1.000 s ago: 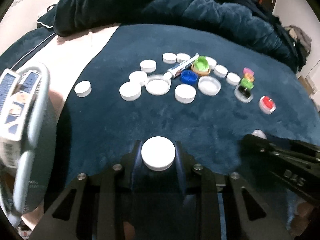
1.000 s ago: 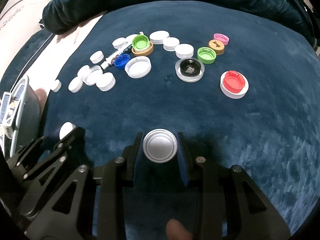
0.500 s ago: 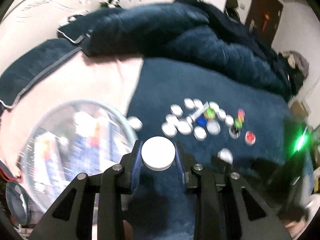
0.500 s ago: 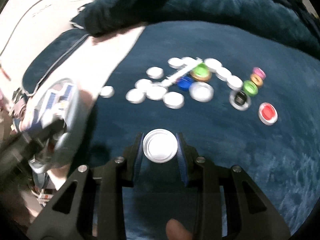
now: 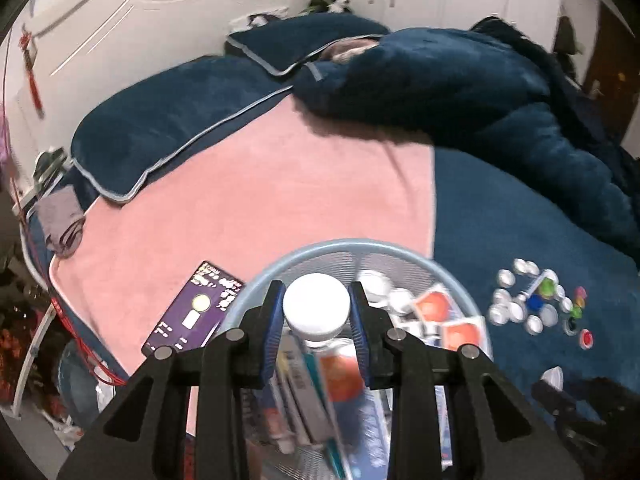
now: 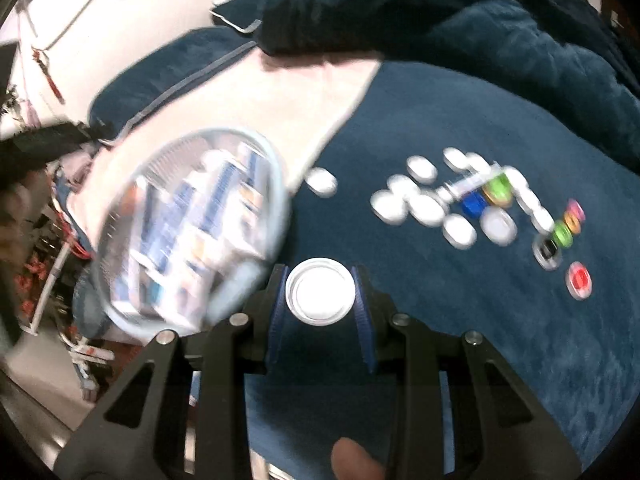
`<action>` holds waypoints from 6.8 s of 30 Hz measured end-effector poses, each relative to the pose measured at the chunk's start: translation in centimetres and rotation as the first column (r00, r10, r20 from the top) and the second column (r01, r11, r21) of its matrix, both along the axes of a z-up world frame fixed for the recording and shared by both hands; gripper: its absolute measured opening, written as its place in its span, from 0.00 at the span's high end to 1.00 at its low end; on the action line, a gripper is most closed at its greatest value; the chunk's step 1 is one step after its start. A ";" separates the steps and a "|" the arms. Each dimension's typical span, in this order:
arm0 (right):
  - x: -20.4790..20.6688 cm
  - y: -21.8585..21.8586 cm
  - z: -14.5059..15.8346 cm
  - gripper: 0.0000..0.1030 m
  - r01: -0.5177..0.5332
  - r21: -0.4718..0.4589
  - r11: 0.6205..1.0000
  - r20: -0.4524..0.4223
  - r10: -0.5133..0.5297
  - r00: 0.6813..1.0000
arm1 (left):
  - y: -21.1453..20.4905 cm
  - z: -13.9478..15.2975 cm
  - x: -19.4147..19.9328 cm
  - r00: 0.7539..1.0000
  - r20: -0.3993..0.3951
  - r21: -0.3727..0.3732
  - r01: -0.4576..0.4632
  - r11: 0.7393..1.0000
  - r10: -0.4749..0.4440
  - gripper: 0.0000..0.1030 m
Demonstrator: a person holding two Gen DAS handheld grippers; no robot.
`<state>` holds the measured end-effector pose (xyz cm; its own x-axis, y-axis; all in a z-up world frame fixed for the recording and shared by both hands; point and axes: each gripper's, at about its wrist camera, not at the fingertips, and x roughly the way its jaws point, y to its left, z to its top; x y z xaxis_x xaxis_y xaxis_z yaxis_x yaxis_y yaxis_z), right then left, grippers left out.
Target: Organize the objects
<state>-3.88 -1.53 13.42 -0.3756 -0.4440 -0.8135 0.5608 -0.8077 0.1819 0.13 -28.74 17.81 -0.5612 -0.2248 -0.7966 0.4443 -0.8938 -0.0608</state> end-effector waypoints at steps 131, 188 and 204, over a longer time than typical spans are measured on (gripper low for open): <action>-16.6 11.2 -11.0 0.69 0.226 0.113 0.968 0.375 -0.252 0.892 | 21.8 -1.9 -13.7 0.935 0.184 0.039 0.302 0.953 -0.304 0.01; -11.4 22.7 -8.8 0.69 0.542 0.095 0.835 0.440 -0.524 0.729 | 30.4 -9.6 -12.3 0.861 0.082 0.103 0.493 0.864 -0.501 0.61; -10.2 13.0 -3.3 0.69 0.418 -0.057 0.907 0.361 -0.372 0.855 | 20.3 -0.1 -5.9 0.923 -0.020 0.004 0.383 0.924 -0.383 0.60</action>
<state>-14.11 11.51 10.14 -0.2579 -0.4255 -0.8675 0.0864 -0.9044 0.4179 -5.82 -8.49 17.70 -0.6176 0.0167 -0.7863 0.0666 -0.9951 -0.0734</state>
